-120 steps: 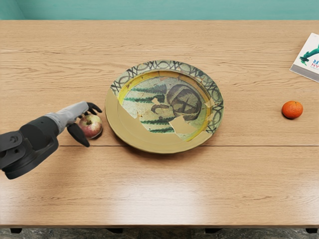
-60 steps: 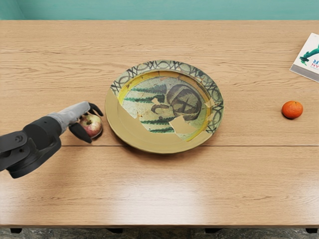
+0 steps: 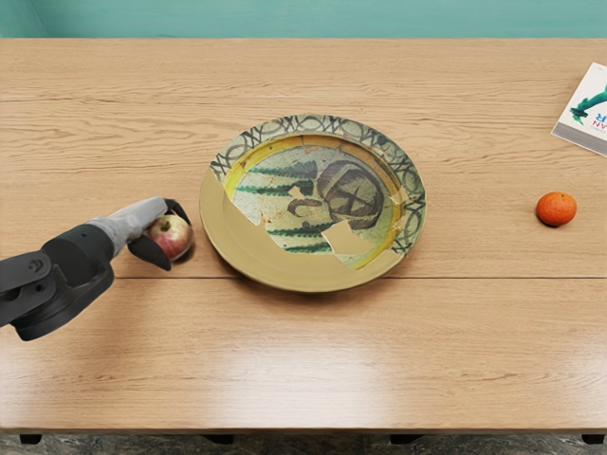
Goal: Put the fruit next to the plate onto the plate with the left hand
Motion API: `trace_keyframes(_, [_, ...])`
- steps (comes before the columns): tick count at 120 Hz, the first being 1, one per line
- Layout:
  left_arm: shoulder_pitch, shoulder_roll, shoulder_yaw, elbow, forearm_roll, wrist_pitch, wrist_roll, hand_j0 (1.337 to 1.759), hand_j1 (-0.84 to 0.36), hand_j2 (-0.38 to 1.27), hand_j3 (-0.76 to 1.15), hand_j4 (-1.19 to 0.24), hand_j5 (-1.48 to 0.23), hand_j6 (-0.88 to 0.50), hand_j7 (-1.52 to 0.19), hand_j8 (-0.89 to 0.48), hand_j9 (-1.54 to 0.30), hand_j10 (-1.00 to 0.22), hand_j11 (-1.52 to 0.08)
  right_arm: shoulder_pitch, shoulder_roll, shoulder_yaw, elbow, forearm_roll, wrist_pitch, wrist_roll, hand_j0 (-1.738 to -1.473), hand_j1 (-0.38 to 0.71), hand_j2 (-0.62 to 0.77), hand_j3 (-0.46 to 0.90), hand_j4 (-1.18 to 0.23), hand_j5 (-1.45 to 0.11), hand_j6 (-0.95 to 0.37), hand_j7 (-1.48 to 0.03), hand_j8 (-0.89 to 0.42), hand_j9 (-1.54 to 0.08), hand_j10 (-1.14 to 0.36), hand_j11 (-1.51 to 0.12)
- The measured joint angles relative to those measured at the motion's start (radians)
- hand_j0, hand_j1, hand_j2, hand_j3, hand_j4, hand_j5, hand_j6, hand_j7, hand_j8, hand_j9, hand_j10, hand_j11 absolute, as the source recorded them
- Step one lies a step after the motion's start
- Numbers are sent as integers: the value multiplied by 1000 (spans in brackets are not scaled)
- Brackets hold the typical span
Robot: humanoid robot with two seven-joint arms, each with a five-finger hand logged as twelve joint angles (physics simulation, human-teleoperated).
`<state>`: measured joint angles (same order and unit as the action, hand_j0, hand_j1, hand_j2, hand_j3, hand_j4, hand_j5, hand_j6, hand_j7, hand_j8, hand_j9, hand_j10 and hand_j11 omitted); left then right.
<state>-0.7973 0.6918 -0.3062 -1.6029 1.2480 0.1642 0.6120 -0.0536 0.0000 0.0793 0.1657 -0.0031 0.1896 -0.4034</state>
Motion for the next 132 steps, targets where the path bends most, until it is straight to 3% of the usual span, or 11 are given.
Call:
trace_keyframes(25, [-20, 9, -10, 0, -7, -1, 1, 1648, -292, 237, 0, -292, -882, -181, -867, -272, -878, -630, -876, 0, 0, 0, 0, 0, 0, 0, -1658, -349, 0, 0, 0, 0, 0, 0, 0, 0, 0, 0])
trace_keyframes(64, [-108, 39, -49, -2, -18, -3, 1, 1648, -258, 203, 0, -314, -886, -196, -881, -290, -884, -636, -882, 0, 0, 0, 0, 0, 0, 0, -1658, -349, 0, 0, 0, 0, 0, 0, 0, 0, 0, 0])
trace_keyframes(80, [-181, 30, -92, -4, -31, -4, 0, 1649, -217, 167, 0, -349, -865, -231, -869, -304, -874, -642, -871, 0, 0, 0, 0, 0, 0, 0, -1658, -349, 0, 0, 0, 0, 0, 0, 0, 0, 0, 0])
trace_keyframes(132, [-211, -243, -149, 25, -55, -8, -1, 1650, -83, 37, 0, -465, -865, -338, -868, -400, -867, -683, -856, 0, 0, 0, 0, 0, 0, 0, -1658, -349, 0, 0, 0, 0, 0, 0, 0, 0, 0, 0])
